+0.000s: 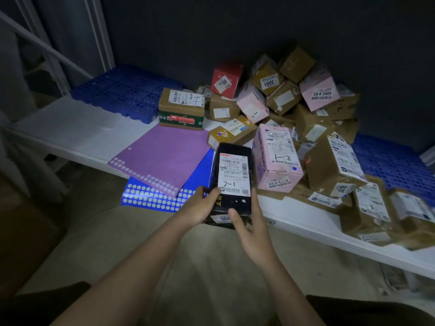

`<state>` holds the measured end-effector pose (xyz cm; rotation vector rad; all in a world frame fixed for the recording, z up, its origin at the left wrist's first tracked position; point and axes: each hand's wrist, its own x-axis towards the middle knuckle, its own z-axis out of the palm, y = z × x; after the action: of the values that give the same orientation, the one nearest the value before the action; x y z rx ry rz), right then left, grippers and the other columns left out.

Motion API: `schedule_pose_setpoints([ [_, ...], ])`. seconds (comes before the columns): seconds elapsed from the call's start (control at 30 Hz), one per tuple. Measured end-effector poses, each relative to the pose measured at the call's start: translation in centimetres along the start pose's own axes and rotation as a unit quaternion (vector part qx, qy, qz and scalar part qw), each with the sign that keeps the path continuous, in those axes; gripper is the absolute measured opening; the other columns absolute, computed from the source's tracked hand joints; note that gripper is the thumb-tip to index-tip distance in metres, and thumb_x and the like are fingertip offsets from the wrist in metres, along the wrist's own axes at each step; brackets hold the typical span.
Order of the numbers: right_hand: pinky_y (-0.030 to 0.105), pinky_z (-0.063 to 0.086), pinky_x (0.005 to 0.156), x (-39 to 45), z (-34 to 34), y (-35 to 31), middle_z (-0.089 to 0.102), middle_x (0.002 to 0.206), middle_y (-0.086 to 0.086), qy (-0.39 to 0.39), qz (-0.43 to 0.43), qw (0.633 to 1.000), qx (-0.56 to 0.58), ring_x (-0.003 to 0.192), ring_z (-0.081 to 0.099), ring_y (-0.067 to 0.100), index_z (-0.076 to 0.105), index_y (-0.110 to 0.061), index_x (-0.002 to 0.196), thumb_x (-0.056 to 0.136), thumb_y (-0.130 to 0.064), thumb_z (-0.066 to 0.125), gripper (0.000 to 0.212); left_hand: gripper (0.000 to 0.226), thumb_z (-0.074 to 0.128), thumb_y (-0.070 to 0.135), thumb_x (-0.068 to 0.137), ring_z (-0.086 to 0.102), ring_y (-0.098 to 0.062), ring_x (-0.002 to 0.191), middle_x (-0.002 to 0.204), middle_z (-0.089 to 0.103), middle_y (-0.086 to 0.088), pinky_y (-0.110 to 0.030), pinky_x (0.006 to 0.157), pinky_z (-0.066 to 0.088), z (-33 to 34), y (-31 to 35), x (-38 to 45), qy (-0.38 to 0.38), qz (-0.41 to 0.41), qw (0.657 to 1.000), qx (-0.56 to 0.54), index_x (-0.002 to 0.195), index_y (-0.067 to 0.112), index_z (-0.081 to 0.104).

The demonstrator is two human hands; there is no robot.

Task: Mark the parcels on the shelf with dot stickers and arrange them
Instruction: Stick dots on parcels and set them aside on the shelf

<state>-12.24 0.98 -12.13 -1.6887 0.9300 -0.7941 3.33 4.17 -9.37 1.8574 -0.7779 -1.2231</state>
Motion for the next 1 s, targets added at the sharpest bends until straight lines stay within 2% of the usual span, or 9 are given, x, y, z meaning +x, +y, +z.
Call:
schedule_pose_setpoints([
  [0.07,0.033,0.038,0.11,0.8,-0.2,0.4,0.041,0.146,-0.016,-0.013,0.009,1.0,-0.013,0.131,0.041,-0.001,0.022,-0.03,0.151,0.085,-0.042,0.06,0.077,0.054,0.036,0.059,0.093,0.058,-0.019,0.104,0.116,0.059,0.0,-0.035,0.093,0.047,0.0,0.5,0.1,0.035,0.018,0.998,0.044,0.128,0.019,0.046],
  [0.13,0.035,0.039,0.109,1.7,-0.4,0.8,0.044,0.145,-0.012,0.012,0.008,0.999,-0.036,0.131,0.043,0.002,0.028,-0.029,0.148,0.085,-0.047,0.062,0.074,0.052,0.035,0.057,0.095,0.057,-0.018,0.097,0.108,0.058,0.0,-0.03,0.083,0.045,0.1,1.1,0.1,0.06,0.036,0.995,0.072,0.122,0.015,0.052],
  [0.23,0.028,0.046,0.1,2.7,-0.6,0.8,0.049,0.136,-0.001,0.075,-0.011,0.993,-0.093,0.118,0.049,0.004,0.044,-0.018,0.14,0.089,-0.035,0.064,0.057,0.049,0.036,0.051,0.097,0.059,-0.02,0.094,0.107,0.063,-0.004,-0.028,0.076,0.041,0.2,1.4,0.5,0.075,0.058,0.992,0.08,0.116,0.011,0.057],
  [0.37,0.037,0.048,0.089,3.0,-0.5,0.2,0.052,0.116,0.008,0.172,-0.074,0.956,-0.226,0.108,0.053,0.022,0.058,-0.01,0.12,0.086,-0.034,0.069,0.043,0.034,0.042,0.032,0.1,0.06,-0.019,0.098,0.114,0.064,-0.004,-0.026,0.08,0.044,-0.1,0.9,0.4,0.071,0.096,0.992,0.028,0.119,0.01,0.06],
  [0.47,0.029,0.04,0.088,2.3,0.1,-0.3,0.052,0.106,0.01,0.208,-0.166,0.921,-0.283,0.103,0.049,0.022,0.062,-0.008,0.111,0.086,-0.037,0.064,0.038,0.036,0.048,0.025,0.098,0.058,-0.018,0.105,0.124,0.059,-0.004,-0.033,0.097,0.045,-1.3,-0.3,0.1,0.101,0.085,0.991,-0.015,0.13,0.01,0.054],
  [0.6,0.025,0.038,0.088,1.5,2.5,-1.7,0.048,0.107,0.001,0.146,-0.247,0.918,-0.273,0.099,0.047,0.017,0.061,-0.014,0.109,0.087,-0.032,0.057,0.028,0.026,0.052,0.013,0.095,0.054,-0.016,0.091,0.116,0.063,-0.013,-0.024,0.083,0.042,-4.3,-3.0,0.4,0.201,0.075,0.976,-0.023,0.119,0.005,0.06],
  [0.7,0.024,0.039,0.087,1.9,5.6,-2.7,0.048,0.106,-0.001,0.076,-0.274,0.923,-0.259,0.094,0.05,0.018,0.063,-0.013,0.106,0.087,-0.026,0.055,0.024,0.023,0.053,0.01,0.093,0.053,-0.015,0.091,0.113,0.063,-0.011,-0.019,0.079,0.037,-6.7,-4.8,0.5,0.262,0.057,0.963,-0.029,0.114,0.004,0.062],
  [0.9,0.025,0.04,0.085,5.3,12.5,-3.5,0.061,0.102,0.006,-0.007,-0.249,0.936,-0.248,0.093,0.056,0.022,0.069,-0.009,0.099,0.087,-0.025,0.05,0.027,0.024,0.051,0.002,0.092,0.061,-0.027,0.102,0.11,0.065,-0.018,-0.02,0.078,0.038,-11.1,-6.7,1.3,0.357,0.057,0.931,-0.037,0.111,-0.003,0.063],
  [1.0,0.034,0.048,0.082,7.9,15.5,-2.8,0.066,0.098,0.007,-0.048,-0.229,0.93,-0.285,0.09,0.059,0.028,0.071,-0.009,0.097,0.083,-0.017,0.058,0.021,0.022,0.051,0.003,0.091,0.062,-0.026,0.098,0.105,0.067,-0.017,-0.021,0.077,0.039,-12.5,-7.4,2.2,0.379,0.055,0.922,-0.058,0.108,-0.003,0.064],
])
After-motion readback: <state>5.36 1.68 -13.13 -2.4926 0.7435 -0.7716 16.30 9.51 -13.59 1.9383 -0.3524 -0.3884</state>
